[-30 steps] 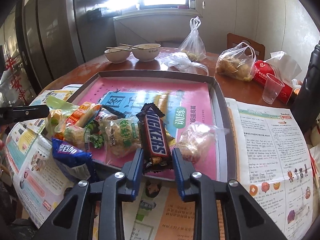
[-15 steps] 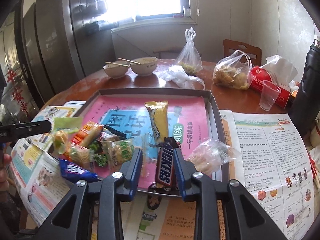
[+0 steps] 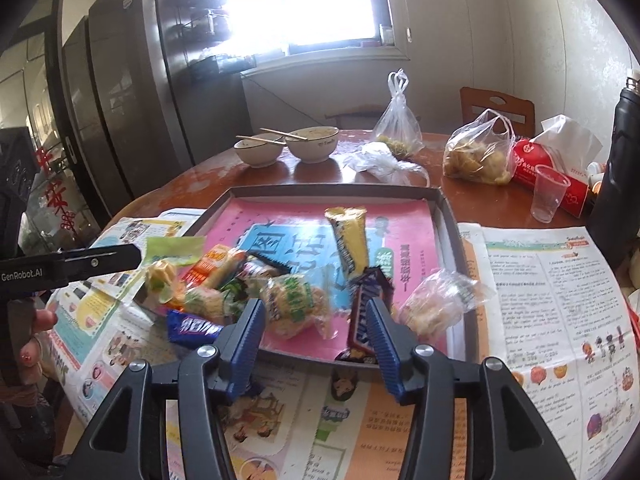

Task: Organize snacks
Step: 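Withdraw both grippers from the box toward the snacks beside it, then grasp brown chocolate roll with right gripper while left gripper grasps blue biscuit pack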

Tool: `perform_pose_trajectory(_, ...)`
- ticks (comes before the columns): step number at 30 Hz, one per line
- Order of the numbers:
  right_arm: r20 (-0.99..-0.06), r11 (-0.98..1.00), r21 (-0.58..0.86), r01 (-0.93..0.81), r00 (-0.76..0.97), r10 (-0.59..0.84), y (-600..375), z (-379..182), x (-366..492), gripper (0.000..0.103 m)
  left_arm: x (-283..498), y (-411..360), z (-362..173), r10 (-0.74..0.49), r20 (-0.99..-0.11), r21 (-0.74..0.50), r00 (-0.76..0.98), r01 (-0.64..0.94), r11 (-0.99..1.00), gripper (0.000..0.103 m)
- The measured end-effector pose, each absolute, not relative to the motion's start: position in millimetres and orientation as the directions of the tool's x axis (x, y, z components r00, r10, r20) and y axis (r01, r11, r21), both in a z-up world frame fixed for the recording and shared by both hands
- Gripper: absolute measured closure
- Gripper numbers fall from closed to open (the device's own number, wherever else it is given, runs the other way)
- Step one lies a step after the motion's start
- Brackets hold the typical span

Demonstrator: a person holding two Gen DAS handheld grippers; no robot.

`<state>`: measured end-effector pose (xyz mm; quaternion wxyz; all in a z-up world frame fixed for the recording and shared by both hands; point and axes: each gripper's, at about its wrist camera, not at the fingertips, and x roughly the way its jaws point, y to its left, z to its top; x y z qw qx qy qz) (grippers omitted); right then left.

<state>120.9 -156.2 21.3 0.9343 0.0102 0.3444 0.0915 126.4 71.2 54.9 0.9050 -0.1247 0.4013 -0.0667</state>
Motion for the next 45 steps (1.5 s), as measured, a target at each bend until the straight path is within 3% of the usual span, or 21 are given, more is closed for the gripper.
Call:
perform_pose_trajectory(23,-0.703,0.944,0.130,-0.303,0.643,0.303,-116,-15,81,0.046,97,51,41,-0.236,-0.722,-0.264,0.651,0.057,0.963,0.030)
perform_pose_trajectory(40,-0.740,0.939,0.123,-0.320,0.602,0.302,-89,-41,86,0.046,92,43,17,-0.275,-0.742,-0.281,0.611,0.087,0.956,0.030)
perform_pose_trajectory(45,-0.735,0.945,0.103,-0.309,0.616,0.282,-89,-43,89,0.056,96,38,11,-0.288,-0.750,-0.288,0.596,0.097,0.953,0.030)
